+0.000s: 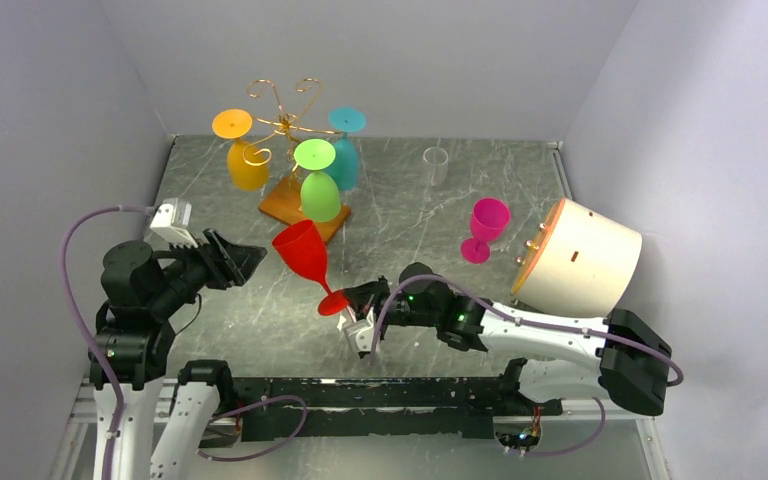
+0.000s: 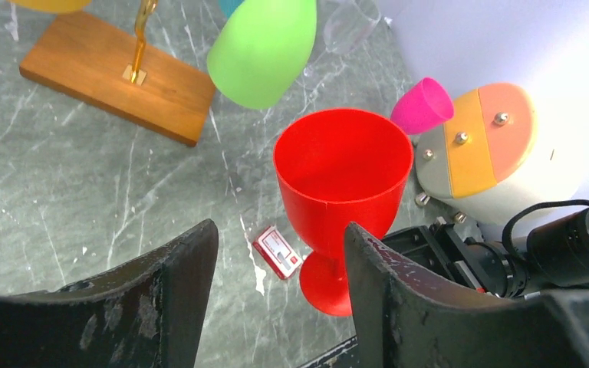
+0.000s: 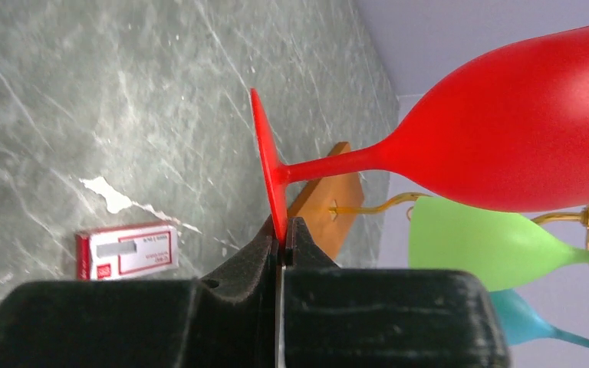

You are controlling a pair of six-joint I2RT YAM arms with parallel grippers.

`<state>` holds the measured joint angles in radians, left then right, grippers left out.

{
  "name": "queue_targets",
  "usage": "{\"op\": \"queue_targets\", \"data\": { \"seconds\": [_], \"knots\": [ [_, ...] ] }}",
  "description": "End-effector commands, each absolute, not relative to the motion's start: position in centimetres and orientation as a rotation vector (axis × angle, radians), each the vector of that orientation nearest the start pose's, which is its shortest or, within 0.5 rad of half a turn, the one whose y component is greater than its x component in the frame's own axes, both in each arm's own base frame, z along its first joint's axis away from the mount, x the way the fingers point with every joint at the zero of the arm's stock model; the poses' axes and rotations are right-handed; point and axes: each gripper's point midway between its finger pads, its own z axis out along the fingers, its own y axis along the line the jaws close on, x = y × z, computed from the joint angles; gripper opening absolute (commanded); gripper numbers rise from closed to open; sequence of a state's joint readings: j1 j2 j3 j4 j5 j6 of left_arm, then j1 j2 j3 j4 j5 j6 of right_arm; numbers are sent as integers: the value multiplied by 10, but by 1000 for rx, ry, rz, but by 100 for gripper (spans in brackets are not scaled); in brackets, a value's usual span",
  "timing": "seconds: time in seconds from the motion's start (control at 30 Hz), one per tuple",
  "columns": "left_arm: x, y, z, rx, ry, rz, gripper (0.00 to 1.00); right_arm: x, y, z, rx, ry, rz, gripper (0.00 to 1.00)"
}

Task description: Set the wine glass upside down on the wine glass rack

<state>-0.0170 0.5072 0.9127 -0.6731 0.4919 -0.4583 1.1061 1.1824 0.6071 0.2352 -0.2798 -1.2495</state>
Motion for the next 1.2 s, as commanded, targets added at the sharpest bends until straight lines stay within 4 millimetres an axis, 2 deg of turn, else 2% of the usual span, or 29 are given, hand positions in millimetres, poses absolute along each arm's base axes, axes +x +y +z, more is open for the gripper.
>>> {"op": "queue_targets", "data": {
  "seconds": [0.0,0.13,0.2,0.3,0.4,0.47,0.6,0.8,0.97,1.17],
  "knots": [
    [188,-101,340,11,1718,-748,66,147,363,196,-1699,585,370,0],
    [177,-112,355,135,1631,-786,63,122,371,211,-1587,608,614,0],
    [172,-117,362,187,1604,-800,63,115,373,222,-1485,681,749,0],
    [166,-126,365,251,1583,-848,64,120,376,227,-1313,909,921,0],
    [155,-142,367,339,1556,-963,63,126,383,224,-1235,1111,1015,0],
    [150,-148,366,380,1544,-1017,63,125,389,232,-1155,1218,1120,0],
    [141,-157,361,455,1527,-1079,60,129,403,248,-877,1475,1359,0],
    [129,-168,347,531,1593,-1219,62,125,418,264,-569,1683,1641,0],
    [130,-166,334,502,1649,-1224,64,133,414,272,-358,1736,1718,0],
    [131,-165,323,450,1686,-1223,66,136,409,287,-282,1694,1775,0]
  ]
}}
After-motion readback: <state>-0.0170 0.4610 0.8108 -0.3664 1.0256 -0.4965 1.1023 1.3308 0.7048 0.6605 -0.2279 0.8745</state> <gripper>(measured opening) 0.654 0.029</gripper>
